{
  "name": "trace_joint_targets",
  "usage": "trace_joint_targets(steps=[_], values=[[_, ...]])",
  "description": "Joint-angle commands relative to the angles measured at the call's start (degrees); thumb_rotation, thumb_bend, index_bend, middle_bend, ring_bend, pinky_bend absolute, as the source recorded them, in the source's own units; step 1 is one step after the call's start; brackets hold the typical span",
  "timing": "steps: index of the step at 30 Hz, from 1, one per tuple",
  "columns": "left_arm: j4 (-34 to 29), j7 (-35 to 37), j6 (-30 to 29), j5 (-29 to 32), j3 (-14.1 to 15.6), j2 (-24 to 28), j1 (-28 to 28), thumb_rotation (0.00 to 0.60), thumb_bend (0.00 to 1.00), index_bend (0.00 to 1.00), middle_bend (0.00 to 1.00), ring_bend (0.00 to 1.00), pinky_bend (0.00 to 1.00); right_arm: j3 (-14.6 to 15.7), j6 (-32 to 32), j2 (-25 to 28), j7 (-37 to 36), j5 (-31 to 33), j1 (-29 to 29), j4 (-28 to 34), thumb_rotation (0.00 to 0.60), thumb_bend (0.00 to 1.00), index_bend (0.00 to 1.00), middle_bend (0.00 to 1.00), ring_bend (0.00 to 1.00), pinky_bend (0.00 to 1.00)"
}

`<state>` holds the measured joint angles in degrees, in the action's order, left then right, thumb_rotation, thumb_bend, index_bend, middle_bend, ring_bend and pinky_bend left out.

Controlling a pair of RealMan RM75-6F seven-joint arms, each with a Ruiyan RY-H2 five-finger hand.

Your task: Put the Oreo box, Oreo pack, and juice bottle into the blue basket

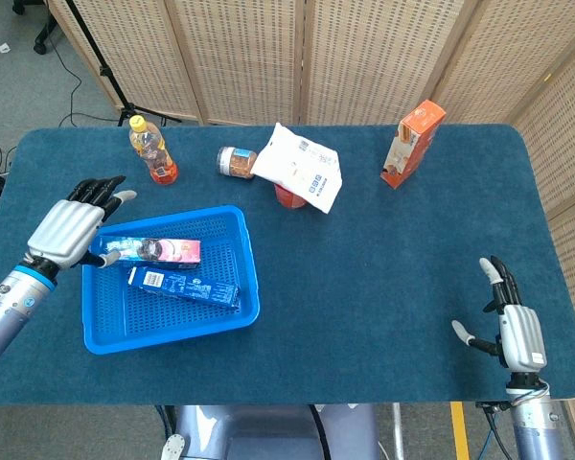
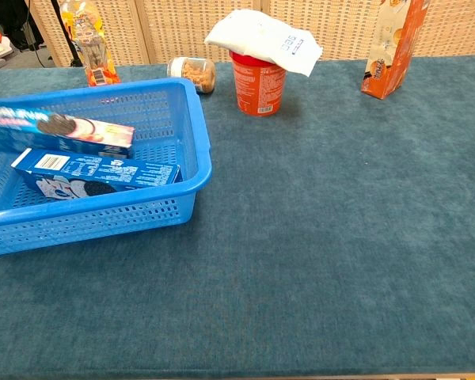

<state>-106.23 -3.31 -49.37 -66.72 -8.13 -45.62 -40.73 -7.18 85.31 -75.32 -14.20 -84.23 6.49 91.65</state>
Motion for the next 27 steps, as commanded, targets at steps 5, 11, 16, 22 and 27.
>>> trace_joint_targets(steps=[5,11,16,22,27], values=[[0.16,2.13,0.23,5.67,-1.1,-1.67,0.54,0.6,0.21,0.12,0.0,0.0,0.06,0.06,-0.11,0.02,-0.03,0.0,0.02,0.03,0.6,0.23,0.0,0.0,0.0,0.46],[1.25,8.25,4.07,16.48,-3.51,-3.74,-0.46,0.6,0.2,0.12,0.0,0.0,0.06,0.16,-0.08,0.08,-0.17,-0.24,0.03,0.2,0.6,0.23,0.0,0.0,0.0,0.46],[3.75,10.14,3.03,20.72,-4.55,-6.65,-0.31,0.6,0.2,0.12,0.0,0.0,0.06,0.1,0.0,0.2,-0.39,-0.19,-0.02,0.31,0.6,0.23,0.0,0.0,0.0,0.46],[7.19,9.54,4.34,24.32,-4.43,-7.92,-0.92,0.6,0.21,0.12,0.0,0.0,0.06,0.17,-0.09,0.33,-0.54,-0.25,-0.01,0.38,0.6,0.23,0.0,0.0,0.0,0.46],[10.95,9.4,4.3,27.28,-4.98,-9.15,-1.3,0.6,0.2,0.11,0.0,0.0,0.06,0.2,-0.22,0.29,-0.46,-0.21,0.03,0.38,0.6,0.23,0.0,0.0,0.0,0.46]])
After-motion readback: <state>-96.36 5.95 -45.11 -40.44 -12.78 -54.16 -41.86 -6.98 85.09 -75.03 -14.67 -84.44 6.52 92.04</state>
